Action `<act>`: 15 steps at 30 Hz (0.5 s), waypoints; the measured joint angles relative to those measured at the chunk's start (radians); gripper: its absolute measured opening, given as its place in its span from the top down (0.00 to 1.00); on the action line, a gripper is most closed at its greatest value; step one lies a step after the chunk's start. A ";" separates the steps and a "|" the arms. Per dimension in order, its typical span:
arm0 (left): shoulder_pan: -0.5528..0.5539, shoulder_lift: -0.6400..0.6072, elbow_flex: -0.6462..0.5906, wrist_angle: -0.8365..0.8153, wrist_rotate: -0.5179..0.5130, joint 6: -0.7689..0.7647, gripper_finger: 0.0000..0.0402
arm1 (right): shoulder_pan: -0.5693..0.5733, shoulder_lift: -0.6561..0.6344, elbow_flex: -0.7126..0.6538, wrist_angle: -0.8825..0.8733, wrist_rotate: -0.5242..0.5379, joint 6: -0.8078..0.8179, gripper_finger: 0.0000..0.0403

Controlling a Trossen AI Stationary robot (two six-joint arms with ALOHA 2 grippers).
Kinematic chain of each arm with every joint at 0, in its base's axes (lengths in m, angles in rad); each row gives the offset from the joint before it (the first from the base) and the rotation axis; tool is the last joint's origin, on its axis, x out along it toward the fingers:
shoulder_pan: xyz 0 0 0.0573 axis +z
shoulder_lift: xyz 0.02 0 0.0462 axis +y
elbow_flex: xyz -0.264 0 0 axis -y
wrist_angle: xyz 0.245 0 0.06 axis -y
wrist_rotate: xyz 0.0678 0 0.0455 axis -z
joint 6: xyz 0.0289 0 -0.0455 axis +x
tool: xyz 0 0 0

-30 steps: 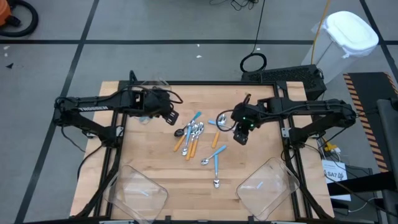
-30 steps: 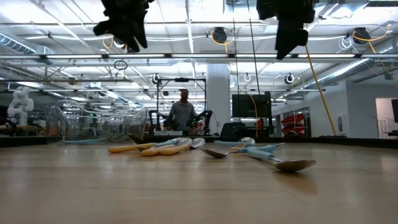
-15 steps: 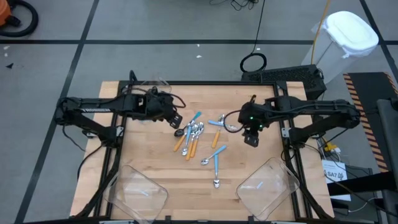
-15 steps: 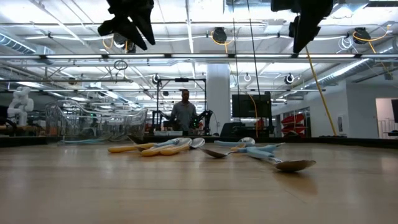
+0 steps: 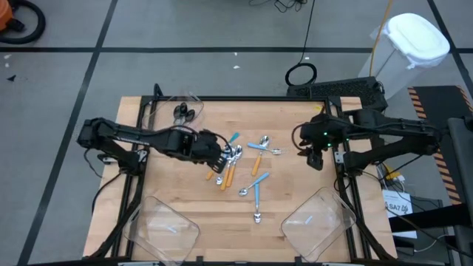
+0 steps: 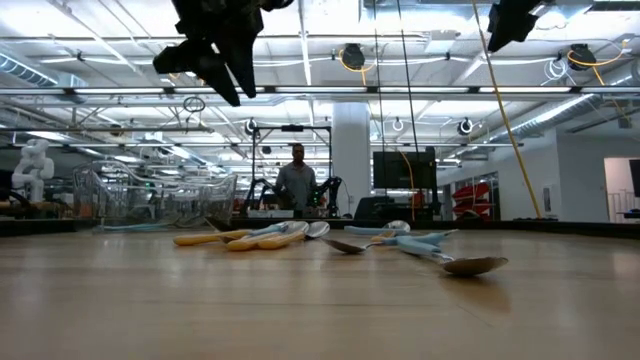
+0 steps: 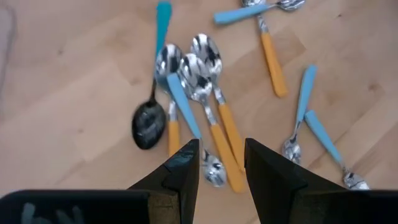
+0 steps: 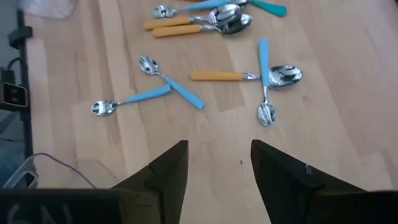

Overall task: Sort silverware by color (type)
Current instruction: Put the blue spoon into the top left transparent bin

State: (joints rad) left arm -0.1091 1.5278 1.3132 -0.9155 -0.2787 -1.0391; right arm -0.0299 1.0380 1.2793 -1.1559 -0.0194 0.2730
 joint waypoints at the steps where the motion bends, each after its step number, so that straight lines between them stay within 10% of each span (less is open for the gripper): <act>1: -0.006 0.007 0.000 0.007 0.000 -0.020 0.68 | 0.000 -0.007 0.000 0.000 0.004 -0.001 0.58; 15: 0.046 0.107 0.001 -0.140 0.113 -0.168 0.68 | -0.002 -0.018 -0.004 0.032 0.121 -0.072 0.58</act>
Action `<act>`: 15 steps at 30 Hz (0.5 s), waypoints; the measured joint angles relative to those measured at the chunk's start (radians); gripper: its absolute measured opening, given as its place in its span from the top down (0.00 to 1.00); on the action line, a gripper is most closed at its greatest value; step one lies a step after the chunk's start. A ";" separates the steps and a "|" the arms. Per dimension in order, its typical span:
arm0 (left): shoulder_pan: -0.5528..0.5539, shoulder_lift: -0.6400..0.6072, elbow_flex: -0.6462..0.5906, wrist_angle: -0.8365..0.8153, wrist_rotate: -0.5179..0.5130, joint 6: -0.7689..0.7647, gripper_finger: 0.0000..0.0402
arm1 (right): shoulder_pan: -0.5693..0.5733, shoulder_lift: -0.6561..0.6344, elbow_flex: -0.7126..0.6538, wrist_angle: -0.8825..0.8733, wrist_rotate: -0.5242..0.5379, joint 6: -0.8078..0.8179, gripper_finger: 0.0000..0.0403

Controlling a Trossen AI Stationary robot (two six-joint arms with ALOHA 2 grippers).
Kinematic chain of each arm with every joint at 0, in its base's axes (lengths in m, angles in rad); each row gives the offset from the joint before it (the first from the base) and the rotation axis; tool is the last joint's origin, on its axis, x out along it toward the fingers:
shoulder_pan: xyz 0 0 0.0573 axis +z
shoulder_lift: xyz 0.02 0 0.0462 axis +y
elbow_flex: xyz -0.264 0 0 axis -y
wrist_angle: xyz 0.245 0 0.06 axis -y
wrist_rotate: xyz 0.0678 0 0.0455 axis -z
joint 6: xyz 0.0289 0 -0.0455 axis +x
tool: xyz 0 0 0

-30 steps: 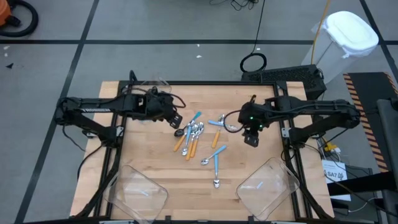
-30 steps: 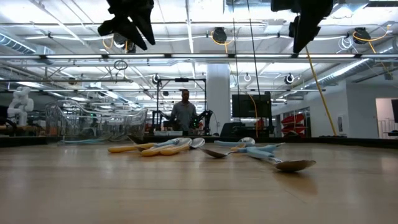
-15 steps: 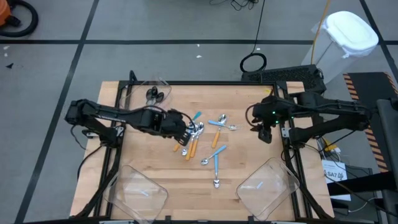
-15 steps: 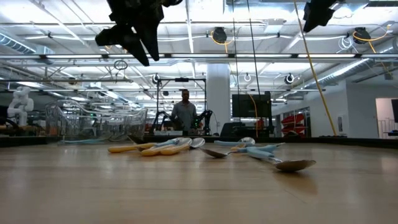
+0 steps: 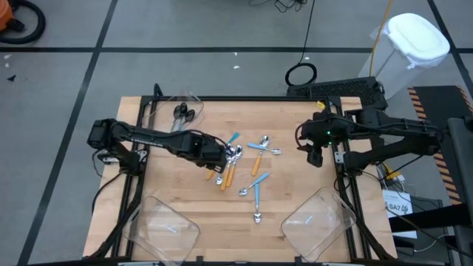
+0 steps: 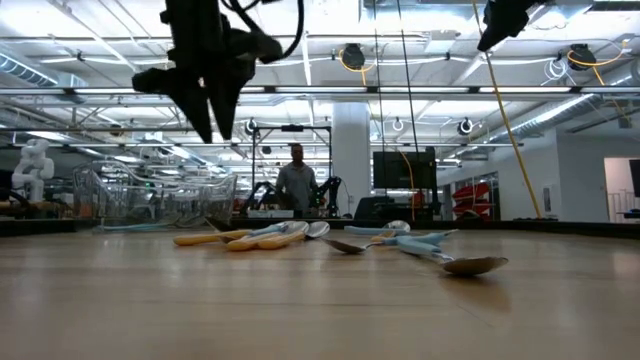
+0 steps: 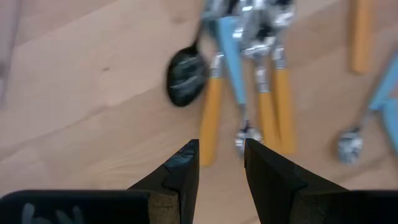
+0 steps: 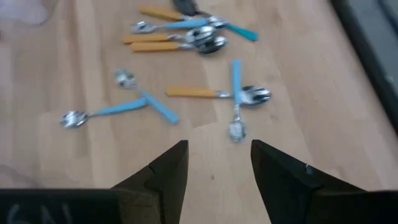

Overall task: Sort silverware by color (type)
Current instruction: Put the blue spoon into the top left transparent bin

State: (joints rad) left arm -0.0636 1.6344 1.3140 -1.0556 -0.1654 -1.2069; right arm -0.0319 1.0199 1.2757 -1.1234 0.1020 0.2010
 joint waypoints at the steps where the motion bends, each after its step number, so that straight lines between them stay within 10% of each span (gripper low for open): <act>1: 0.008 0.003 0.000 -0.004 0.007 0.012 0.68 | -0.001 -0.001 -0.007 0.007 0.016 0.022 0.58; 15: 0.230 0.005 0.000 0.084 0.066 0.283 0.68 | -0.002 0.000 -0.069 0.016 -0.022 0.233 0.58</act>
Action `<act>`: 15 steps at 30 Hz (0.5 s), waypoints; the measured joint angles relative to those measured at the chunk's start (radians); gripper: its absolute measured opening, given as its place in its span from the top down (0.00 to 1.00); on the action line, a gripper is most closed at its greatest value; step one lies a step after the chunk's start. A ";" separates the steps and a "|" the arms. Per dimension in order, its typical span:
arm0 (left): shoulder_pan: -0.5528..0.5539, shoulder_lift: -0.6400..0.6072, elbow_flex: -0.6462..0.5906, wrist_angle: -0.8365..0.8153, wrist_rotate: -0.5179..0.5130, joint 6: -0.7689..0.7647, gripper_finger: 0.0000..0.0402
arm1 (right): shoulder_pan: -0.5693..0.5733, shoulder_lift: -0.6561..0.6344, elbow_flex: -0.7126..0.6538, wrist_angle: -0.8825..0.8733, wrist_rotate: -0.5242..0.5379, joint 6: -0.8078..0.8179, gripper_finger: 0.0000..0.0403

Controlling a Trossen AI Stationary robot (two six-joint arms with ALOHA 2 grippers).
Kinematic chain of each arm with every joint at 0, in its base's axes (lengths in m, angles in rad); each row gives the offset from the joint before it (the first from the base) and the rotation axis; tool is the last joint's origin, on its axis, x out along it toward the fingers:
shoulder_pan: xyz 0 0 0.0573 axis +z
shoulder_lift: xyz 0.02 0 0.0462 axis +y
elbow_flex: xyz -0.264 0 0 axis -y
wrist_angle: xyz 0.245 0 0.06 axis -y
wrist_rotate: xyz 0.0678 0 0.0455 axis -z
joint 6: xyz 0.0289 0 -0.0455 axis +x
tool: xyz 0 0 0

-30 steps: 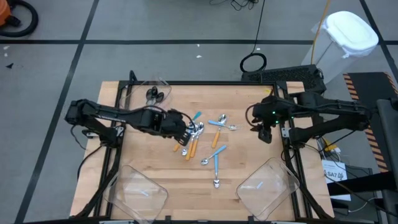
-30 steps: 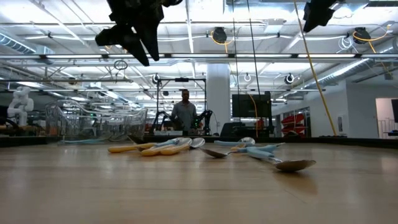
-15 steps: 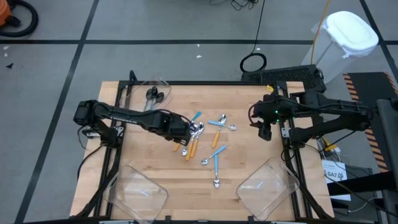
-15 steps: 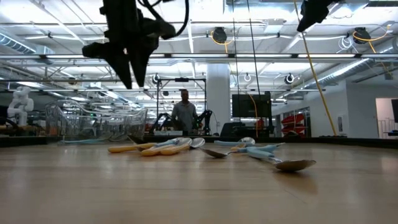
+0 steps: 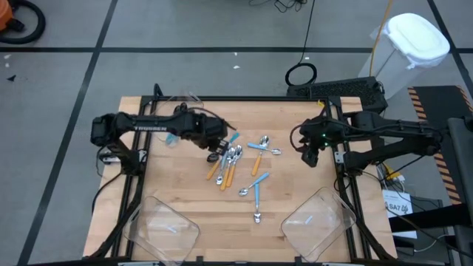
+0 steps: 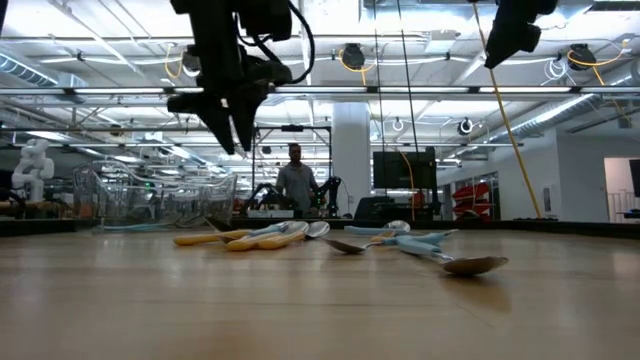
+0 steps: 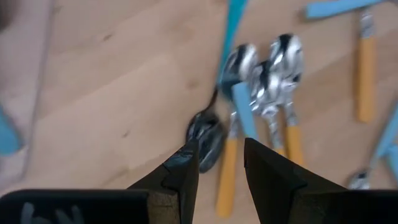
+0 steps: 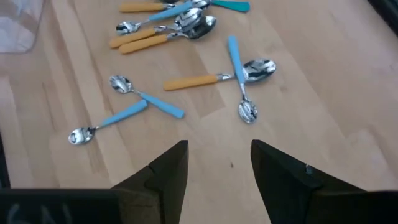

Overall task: Sort silverware by color (type)
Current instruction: Put the blue spoon into the top left transparent bin

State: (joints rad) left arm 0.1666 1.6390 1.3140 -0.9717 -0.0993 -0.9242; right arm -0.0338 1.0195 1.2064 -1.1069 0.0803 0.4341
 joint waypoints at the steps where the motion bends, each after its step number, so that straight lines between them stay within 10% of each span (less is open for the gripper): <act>1: 0.014 0.000 0.000 0.024 0.021 0.025 0.68 | 0.000 0.000 -0.007 -0.001 -0.001 0.015 0.58; 15: 0.036 0.085 0.001 0.096 0.155 0.226 0.67 | 0.003 0.000 -0.036 -0.028 0.029 0.126 0.58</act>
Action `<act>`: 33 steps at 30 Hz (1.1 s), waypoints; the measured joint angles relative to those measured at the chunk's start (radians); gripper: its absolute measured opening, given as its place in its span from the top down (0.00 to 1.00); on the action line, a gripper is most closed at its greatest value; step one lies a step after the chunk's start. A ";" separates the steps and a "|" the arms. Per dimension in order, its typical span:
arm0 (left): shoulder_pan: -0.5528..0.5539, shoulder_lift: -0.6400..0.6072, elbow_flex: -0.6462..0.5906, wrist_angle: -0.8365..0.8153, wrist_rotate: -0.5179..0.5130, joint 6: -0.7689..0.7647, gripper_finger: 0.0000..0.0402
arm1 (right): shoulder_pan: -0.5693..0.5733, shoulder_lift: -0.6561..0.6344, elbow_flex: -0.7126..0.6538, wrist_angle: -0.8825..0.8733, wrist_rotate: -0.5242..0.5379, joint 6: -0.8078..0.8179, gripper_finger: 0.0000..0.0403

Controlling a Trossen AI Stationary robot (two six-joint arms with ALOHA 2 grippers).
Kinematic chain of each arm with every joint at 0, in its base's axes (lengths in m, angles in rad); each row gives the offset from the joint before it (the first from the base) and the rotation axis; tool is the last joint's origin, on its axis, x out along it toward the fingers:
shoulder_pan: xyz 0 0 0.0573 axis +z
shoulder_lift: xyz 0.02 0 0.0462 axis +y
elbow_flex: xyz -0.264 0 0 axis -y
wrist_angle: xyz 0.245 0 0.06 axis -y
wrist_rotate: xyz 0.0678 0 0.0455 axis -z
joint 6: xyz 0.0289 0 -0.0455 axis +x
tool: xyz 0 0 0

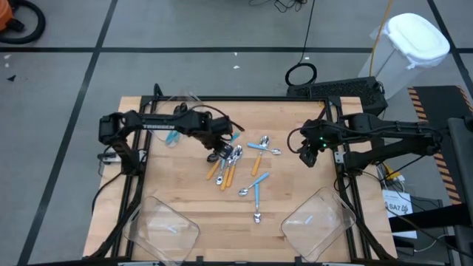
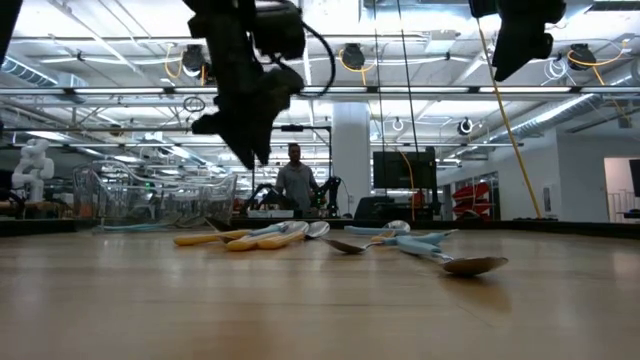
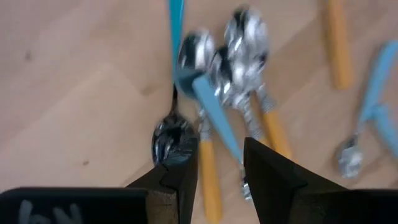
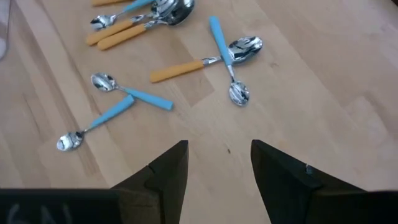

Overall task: Sort silverware by color (type)
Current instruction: Put the blue spoon into the top left transparent bin

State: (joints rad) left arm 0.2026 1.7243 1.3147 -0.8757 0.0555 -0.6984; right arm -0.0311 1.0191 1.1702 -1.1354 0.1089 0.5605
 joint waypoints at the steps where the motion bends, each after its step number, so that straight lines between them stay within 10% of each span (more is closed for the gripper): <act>1: -0.005 0.018 0.000 -0.007 0.000 -0.008 0.66 | 0.000 0.000 0.000 0.002 0.000 0.010 0.58; 33: -0.016 0.194 -0.001 0.007 -0.057 0.023 0.52 | 0.000 0.000 0.000 0.007 0.044 0.054 0.58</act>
State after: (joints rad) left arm 0.1866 1.9179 1.3140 -0.8688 -0.0013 -0.6750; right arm -0.0311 1.0191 1.1702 -1.1285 0.1534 0.6142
